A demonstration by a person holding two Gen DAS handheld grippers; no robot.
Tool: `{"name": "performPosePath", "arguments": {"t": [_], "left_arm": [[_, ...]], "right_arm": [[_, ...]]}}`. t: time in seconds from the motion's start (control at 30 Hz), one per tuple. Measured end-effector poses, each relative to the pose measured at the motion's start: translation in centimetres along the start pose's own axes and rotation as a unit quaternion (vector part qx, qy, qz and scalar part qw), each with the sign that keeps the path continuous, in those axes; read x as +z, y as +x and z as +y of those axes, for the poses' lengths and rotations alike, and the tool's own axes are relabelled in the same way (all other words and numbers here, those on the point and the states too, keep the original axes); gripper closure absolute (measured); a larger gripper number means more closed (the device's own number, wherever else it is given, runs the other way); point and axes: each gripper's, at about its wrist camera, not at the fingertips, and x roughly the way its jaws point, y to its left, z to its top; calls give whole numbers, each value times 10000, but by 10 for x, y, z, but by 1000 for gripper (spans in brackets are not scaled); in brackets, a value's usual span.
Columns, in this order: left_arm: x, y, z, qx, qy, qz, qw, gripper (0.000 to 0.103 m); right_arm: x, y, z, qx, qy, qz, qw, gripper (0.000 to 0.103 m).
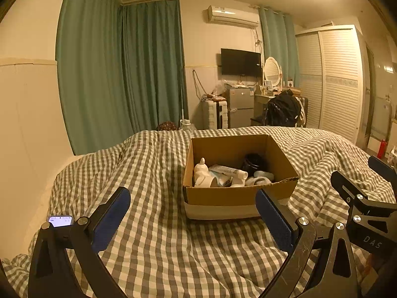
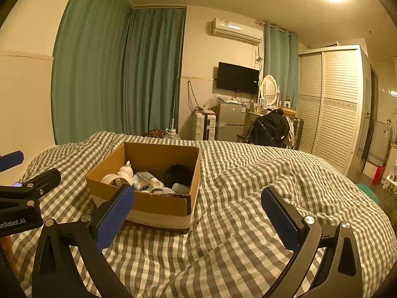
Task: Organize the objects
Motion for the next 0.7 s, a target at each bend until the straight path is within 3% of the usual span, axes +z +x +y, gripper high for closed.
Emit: {"name": "performPosePath", "arguments": {"t": [0.7], "left_arm": [[-2,4,1,4,21,111,9999,0]], "right_arm": [[-3,6,-1,-20,78,70,9999,1]]}}
